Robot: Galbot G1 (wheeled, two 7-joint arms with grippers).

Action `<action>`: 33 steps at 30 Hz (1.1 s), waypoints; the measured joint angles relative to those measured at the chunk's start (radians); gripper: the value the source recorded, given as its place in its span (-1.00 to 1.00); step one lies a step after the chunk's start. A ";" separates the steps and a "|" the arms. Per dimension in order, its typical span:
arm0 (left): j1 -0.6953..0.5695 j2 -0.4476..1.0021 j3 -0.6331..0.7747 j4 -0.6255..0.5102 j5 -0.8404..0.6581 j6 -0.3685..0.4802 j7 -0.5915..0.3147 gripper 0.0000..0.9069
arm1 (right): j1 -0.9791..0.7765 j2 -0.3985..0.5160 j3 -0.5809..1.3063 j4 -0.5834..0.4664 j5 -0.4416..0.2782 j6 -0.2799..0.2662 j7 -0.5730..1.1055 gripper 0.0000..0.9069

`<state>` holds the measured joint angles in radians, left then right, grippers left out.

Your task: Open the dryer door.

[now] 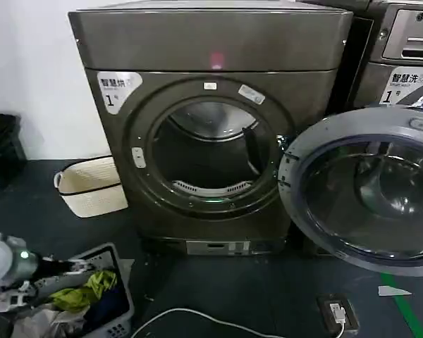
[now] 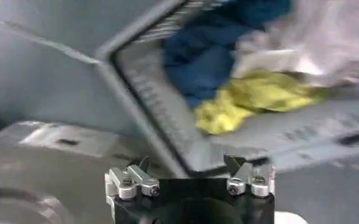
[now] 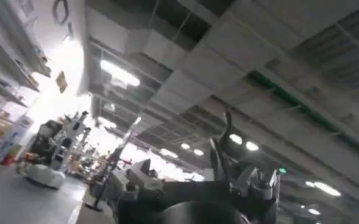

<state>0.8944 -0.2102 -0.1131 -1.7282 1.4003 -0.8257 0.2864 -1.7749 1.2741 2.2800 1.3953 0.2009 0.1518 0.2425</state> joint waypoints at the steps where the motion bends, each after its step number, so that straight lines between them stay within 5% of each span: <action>1: 0.004 0.004 0.000 0.004 0.021 0.000 0.001 1.00 | 0.002 0.002 -0.004 0.002 0.003 0.000 -0.002 1.00; 14: 0.131 0.118 0.019 0.014 -0.053 0.001 0.004 1.00 | 0.008 0.002 -0.008 -0.022 0.025 0.026 -0.021 1.00; 33: 0.157 0.156 0.026 -0.014 -0.047 0.002 0.012 1.00 | -0.003 0.006 0.000 -0.045 0.031 0.059 -0.039 1.00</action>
<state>1.0516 -0.0545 -0.0873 -1.7420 1.3528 -0.8236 0.2979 -1.7775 1.2800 2.2796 1.3505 0.2320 0.2105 0.2036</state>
